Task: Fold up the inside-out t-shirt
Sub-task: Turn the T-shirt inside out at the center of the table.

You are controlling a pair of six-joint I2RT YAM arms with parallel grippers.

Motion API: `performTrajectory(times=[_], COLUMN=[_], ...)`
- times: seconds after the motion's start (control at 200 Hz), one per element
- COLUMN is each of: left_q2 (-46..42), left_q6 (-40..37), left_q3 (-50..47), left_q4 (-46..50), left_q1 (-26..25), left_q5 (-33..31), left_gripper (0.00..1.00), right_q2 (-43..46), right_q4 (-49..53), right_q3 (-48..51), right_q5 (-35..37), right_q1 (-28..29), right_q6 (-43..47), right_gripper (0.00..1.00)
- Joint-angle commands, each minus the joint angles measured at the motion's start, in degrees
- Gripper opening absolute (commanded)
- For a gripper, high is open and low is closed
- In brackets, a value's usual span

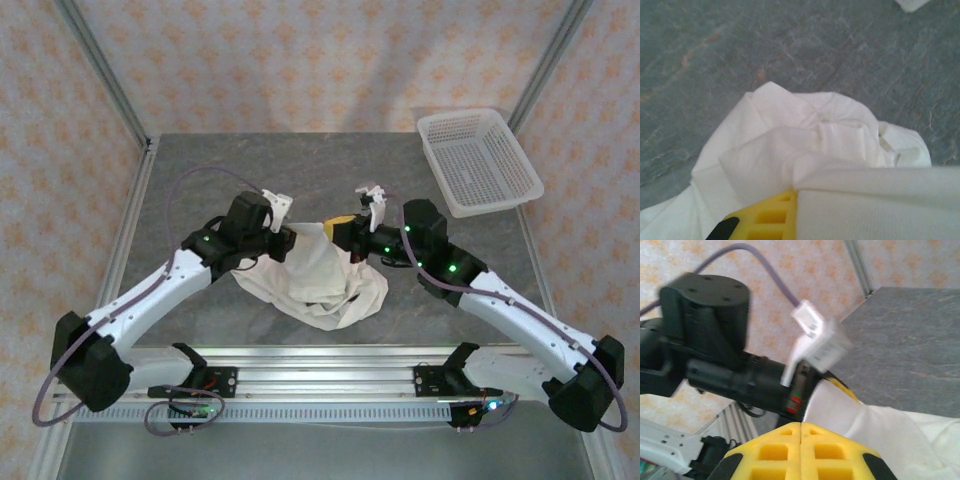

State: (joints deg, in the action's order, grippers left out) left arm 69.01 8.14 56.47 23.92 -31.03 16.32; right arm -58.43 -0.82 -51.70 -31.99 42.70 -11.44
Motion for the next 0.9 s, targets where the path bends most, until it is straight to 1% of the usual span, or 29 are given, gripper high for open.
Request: performTrajectory(times=[0.0, 0.055, 0.155, 0.21, 0.27, 0.315, 0.355, 0.44, 0.555, 0.646, 0.751, 0.796, 0.896], left_q2=[-7.13, -9.7, -12.91, -13.42, -12.93, -12.21, -11.54, -10.24, -9.62, -9.51, -9.29, -9.1, -8.98], left_q6=[2.94, 3.49, 4.65, 4.77, 4.65, 4.35, 4.34, 4.55, 5.42, 5.92, 6.16, 6.41, 7.42], left_q3=[1.75, 2.31, 3.05, 3.48, 4.19, 4.59, 4.79, 4.73, 4.28, 4.33, 4.75, 5.19, 5.65], left_q4=[1.26, 1.64, 1.56, 1.97, 3.05, 3.96, 4.54, 5.17, 4.36, 4.07, 4.57, 5.2, 5.61], left_q1=[0.1, 0.09, 0.09, 0.09, 0.09, 0.11, 0.09, 0.11, 0.13, 0.09, 0.09, 0.09, 0.09], left_q5=[-2.1, -0.39, 1.7, 2.6, 3.47, 3.96, 3.86, 3.49, 4.2, 4.18, 3.41, 2.71, 1.42], left_gripper=[0.0, 0.0, 0.0, 0.0, 0.0, 0.0, 0.0, 0.0, 0.0, 0.0, 0.0, 0.0, 0.0], right_q2=[4.43, 5.83, 6.56, 6.74, 7.65, 8.34, 8.91, 8.66, 5.0, -0.29, -6.8, -9.02, -14.25], right_q4=[-0.49, -1.27, 0.38, 0.82, 1.55, 1.65, 1.54, 0.23, -2.58, -3.8, -3.92, -3.74, -4.49], right_q3=[5.03, 9.15, 15.92, 18.18, 18.45, 17.74, 16.75, 14.24, 9.25, 4.04, -1.85, -3.54, -4.96], right_q5=[5.5, 6.32, 9.58, 11.3, 12.12, 12.21, 12.59, 13.82, 12.39, 9.4, 5.76, 6.79, 12.65], right_q1=[-0.25, -0.25, -0.25, -0.25, -0.18, 0.07, 0.68, 3.18, 6.6, 9.1, 12.32, 13.92, 16.69], right_q6=[2.53, 3.97, 6.72, 5.89, 3.95, 3.14, 3.16, 5.51, 8.34, 9.31, 10.82, 12.2, 13.65], right_gripper=[0.0, 0.0, 0.01, 0.05, 0.1, 0.18, 0.26, 0.42, 0.54, 0.59, 0.62, 0.62, 0.62])
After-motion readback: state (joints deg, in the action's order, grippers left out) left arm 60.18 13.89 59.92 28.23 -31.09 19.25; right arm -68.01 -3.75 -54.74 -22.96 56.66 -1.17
